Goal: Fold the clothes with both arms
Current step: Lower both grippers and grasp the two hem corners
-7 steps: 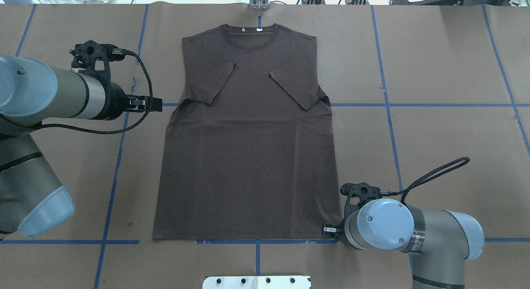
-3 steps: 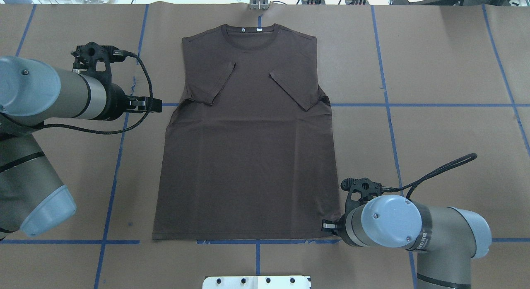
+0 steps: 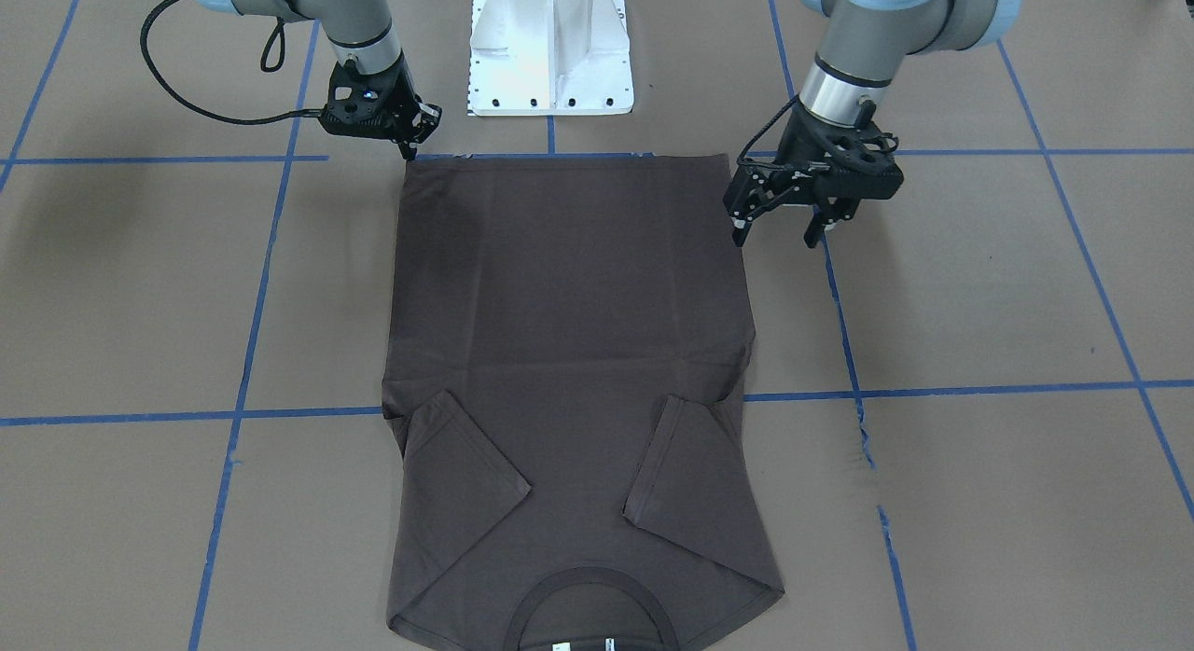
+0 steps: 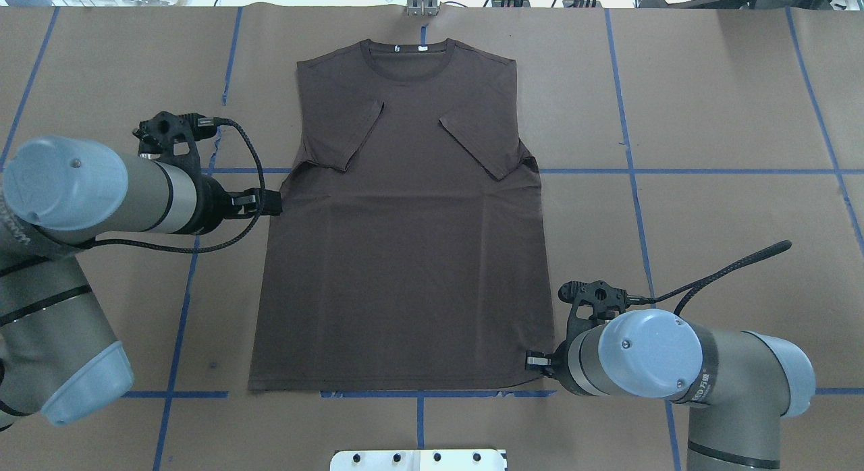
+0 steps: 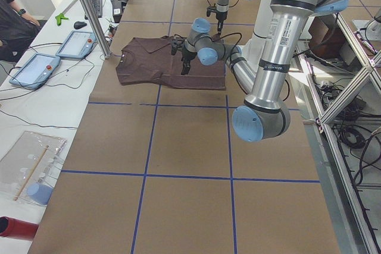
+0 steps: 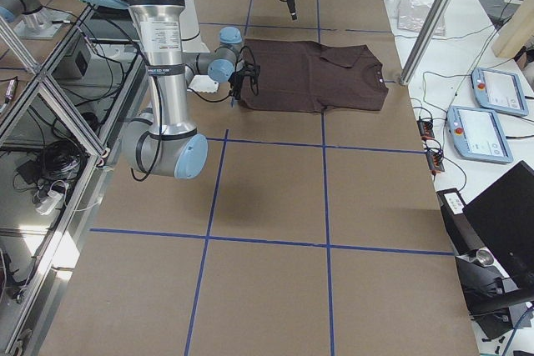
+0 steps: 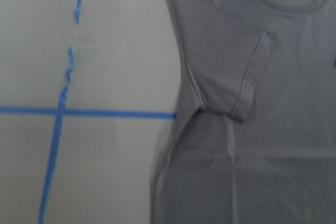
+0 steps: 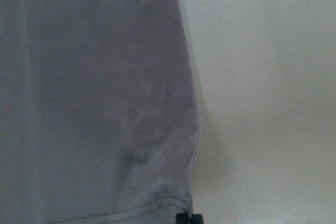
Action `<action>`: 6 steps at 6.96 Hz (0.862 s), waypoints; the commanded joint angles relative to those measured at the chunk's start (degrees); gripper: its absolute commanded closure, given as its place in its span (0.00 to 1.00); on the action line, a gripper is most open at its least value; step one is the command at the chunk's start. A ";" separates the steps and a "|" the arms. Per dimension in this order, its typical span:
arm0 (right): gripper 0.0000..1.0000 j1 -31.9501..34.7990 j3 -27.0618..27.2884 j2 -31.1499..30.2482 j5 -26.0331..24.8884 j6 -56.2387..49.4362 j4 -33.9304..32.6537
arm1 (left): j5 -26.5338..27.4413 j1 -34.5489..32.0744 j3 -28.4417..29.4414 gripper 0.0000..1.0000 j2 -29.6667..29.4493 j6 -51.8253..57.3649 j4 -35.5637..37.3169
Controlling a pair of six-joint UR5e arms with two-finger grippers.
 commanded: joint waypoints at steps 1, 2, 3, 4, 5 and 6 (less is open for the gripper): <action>1.00 0.08 -0.30 -1.59 -0.04 -3.52 0.00 | 0.45 2.93 -0.46 0.00 0.51 -3.83 0.03; 1.00 0.08 -0.21 -1.86 -0.04 -4.42 0.35 | 0.45 3.63 -2.03 0.00 2.60 -5.83 -0.06; 1.00 0.08 -0.38 -3.87 -0.04 -4.43 6.18 | 2.80 6.68 -4.83 0.00 5.84 -9.94 0.03; 1.00 0.08 -0.56 -7.28 -0.04 -4.35 13.46 | 5.52 10.80 -6.95 0.01 9.97 -15.21 -0.06; 1.00 0.00 -0.91 -7.66 -0.13 -4.17 15.27 | 7.37 14.93 -6.62 0.01 10.53 -21.44 0.03; 1.00 0.00 -0.83 -7.32 -0.22 -4.17 15.38 | 10.09 19.23 -6.53 0.02 10.62 -26.37 0.11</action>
